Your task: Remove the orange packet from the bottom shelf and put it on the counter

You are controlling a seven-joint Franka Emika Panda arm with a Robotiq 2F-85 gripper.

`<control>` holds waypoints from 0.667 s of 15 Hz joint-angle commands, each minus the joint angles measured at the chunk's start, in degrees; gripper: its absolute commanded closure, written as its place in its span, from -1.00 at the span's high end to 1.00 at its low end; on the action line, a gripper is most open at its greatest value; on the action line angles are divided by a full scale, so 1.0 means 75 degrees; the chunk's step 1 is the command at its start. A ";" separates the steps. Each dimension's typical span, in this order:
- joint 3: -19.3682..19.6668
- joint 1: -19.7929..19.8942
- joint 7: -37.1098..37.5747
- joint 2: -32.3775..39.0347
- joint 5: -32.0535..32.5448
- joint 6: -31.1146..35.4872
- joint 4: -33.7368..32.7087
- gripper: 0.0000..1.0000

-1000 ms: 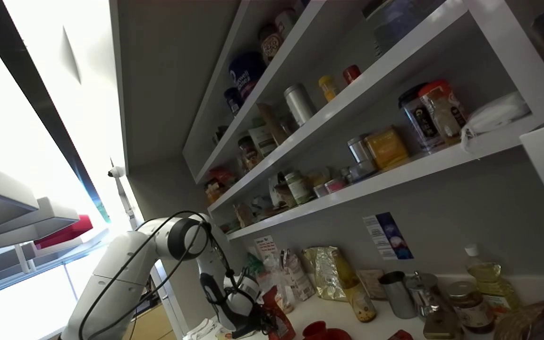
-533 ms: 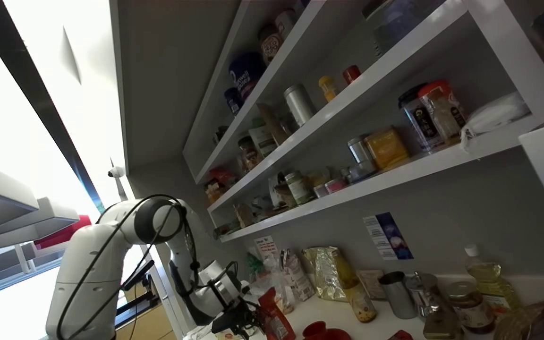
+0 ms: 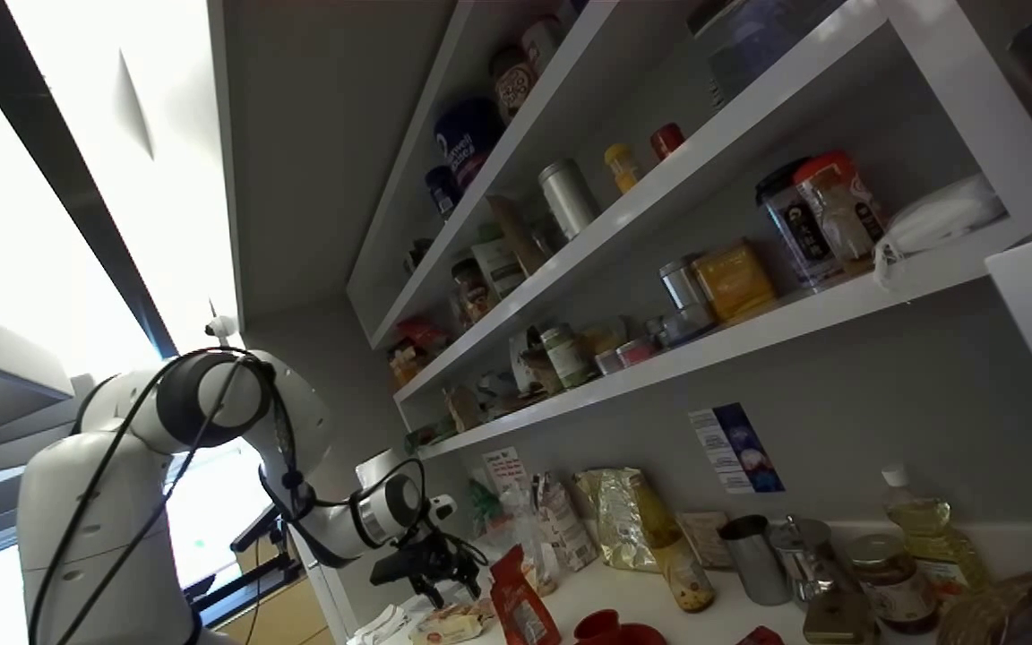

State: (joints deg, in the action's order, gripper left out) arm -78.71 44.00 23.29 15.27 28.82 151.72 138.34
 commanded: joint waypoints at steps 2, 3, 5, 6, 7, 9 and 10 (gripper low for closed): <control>-0.2108 0.2386 -0.0221 -0.0107 -0.0828 -0.1309 -0.0772 1.00; -0.2477 0.2911 -0.0096 -0.0051 -0.0749 -0.1529 -0.0940 1.00; -0.3354 0.4071 0.0345 0.0097 -0.0458 -0.1978 -0.1246 1.00; -0.3824 0.4672 0.0548 0.0287 -0.0258 -0.2234 -0.1368 1.00; -0.4298 0.5218 0.0675 0.0548 -0.0062 -0.2668 -0.1505 1.00; -0.5287 0.6245 0.0911 0.1220 0.0376 -0.3731 -0.1627 1.00; -0.5622 0.6520 0.1071 0.1629 0.0608 -0.4345 -0.1660 1.00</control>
State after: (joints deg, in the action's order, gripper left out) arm -112.64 85.74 27.33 18.72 28.67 129.74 126.76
